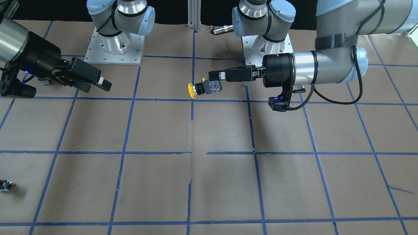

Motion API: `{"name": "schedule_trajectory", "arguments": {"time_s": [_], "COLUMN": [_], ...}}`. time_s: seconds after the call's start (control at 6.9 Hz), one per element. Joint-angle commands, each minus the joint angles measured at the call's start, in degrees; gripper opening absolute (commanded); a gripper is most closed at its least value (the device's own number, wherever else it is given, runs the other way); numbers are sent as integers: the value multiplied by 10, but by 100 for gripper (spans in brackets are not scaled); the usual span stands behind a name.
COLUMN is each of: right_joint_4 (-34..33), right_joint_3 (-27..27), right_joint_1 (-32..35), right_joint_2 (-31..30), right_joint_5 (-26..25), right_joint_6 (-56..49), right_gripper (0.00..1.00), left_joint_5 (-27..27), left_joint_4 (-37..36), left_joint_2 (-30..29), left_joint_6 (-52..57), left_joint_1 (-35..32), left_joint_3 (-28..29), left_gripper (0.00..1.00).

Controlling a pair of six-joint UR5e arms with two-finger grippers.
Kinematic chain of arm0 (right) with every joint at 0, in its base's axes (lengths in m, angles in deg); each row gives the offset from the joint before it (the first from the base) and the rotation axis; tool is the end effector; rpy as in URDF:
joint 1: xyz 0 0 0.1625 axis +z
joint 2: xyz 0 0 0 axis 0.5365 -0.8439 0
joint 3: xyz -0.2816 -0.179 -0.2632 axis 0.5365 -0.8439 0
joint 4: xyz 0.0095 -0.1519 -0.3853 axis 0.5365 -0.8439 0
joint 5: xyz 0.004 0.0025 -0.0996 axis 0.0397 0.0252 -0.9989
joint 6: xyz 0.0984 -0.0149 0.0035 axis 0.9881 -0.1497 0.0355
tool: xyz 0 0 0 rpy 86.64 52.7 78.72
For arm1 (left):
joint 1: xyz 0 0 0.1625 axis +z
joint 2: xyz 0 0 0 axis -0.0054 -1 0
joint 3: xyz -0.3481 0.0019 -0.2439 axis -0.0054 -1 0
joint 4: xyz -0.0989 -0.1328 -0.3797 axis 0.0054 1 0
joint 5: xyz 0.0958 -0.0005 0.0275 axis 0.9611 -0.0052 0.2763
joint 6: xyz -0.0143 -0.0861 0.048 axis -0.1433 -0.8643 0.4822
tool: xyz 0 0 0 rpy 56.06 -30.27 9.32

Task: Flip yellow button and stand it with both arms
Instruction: 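Lift the yellow button and carry it toward the right gripper while the right arm approaches, then bring the open right gripper around the yellow button's cap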

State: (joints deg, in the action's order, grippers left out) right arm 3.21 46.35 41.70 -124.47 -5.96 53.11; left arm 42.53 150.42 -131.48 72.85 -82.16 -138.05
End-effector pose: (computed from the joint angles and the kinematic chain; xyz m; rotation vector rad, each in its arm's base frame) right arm 0.0493 -0.5238 0.4710 0.4335 2.4454 0.2663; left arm -0.1650 -0.5113 0.4052 0.6582 -1.6356 -0.5912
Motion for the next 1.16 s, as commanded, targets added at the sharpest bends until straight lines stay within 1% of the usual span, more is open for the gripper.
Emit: {"name": "schedule_trajectory", "arguments": {"time_s": [0.0, 0.14, 0.29, 0.43, 0.58, 0.72, 0.87, 1.01], "right_joint_4": [139, 204, 223, 229, 229, 229, 214, 174], "right_joint_3": [5, 14, 17, 17, 17, 23, 26, 28], "right_joint_1": [-21, -12, 5, 18, 34, 52, 55, 55], "right_joint_2": [-4, -5, -4, -5, -4, -3, 2, 6], "right_joint_5": [115, 164, 184, 185, 198, 222, 244, 247], "right_joint_6": [-38, -91, -106, -105, -105, -105, -107, -106], "right_gripper": [100, 100, 100, 100, 100, 100, 100, 100], "left_joint_5": [-114, -123, -135, -167, -171, -184, -186, -186], "left_joint_4": [-1, -3, -2, -2, -3, -1, -1, -1], "left_joint_2": [-1, -1, -1, -3, 0, 0, 4, 5], "left_joint_6": [-1, -1, -3, -6, -6, -6, -6, -6], "left_joint_1": [-38, -48, -58, -68, -75, -78, -89, -98], "left_joint_3": [-27, -29, -31, -35, -36, -37, -39, -42], "left_gripper": [2, 2, 2, 2, 2, 3, 3, 3]}}
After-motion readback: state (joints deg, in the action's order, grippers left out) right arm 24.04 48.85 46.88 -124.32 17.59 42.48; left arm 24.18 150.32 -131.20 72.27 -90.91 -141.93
